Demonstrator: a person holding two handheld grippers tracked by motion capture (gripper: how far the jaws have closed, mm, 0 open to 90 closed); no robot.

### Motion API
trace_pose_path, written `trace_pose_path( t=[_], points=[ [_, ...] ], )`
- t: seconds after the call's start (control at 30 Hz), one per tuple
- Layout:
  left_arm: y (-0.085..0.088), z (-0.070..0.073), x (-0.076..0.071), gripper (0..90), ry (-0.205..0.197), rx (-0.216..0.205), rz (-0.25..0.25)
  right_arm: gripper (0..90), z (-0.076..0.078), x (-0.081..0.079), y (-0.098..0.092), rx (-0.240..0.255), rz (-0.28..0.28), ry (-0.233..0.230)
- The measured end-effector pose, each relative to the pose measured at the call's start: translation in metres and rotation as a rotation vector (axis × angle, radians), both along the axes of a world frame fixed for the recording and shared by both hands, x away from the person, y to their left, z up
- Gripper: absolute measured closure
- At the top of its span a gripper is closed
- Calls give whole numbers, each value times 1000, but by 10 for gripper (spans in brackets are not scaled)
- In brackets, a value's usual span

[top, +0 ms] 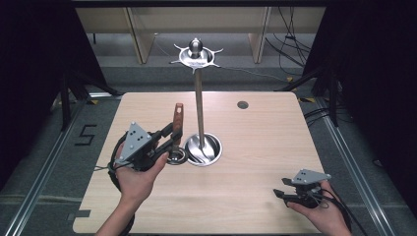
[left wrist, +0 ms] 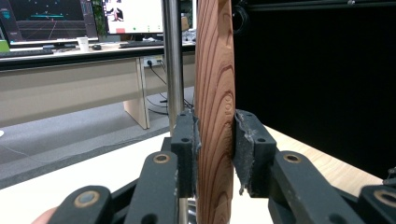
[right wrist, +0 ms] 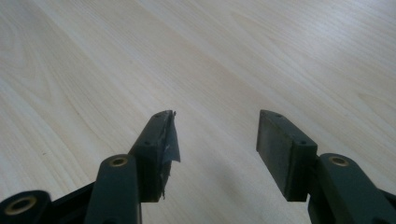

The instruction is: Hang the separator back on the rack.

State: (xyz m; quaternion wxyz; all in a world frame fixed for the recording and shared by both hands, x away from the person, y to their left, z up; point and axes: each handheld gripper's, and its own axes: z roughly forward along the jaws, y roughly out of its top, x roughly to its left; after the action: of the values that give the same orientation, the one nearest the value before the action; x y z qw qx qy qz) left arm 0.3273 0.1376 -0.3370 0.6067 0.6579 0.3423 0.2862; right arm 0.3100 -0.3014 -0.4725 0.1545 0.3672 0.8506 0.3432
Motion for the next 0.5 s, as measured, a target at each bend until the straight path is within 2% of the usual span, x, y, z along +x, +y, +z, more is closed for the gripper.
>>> trace_pose_path(
  t=[0.5],
  points=[
    [-7,12,2,703,-21,-18,-16,471,0,1,0,-1,4,-8]
  ],
)
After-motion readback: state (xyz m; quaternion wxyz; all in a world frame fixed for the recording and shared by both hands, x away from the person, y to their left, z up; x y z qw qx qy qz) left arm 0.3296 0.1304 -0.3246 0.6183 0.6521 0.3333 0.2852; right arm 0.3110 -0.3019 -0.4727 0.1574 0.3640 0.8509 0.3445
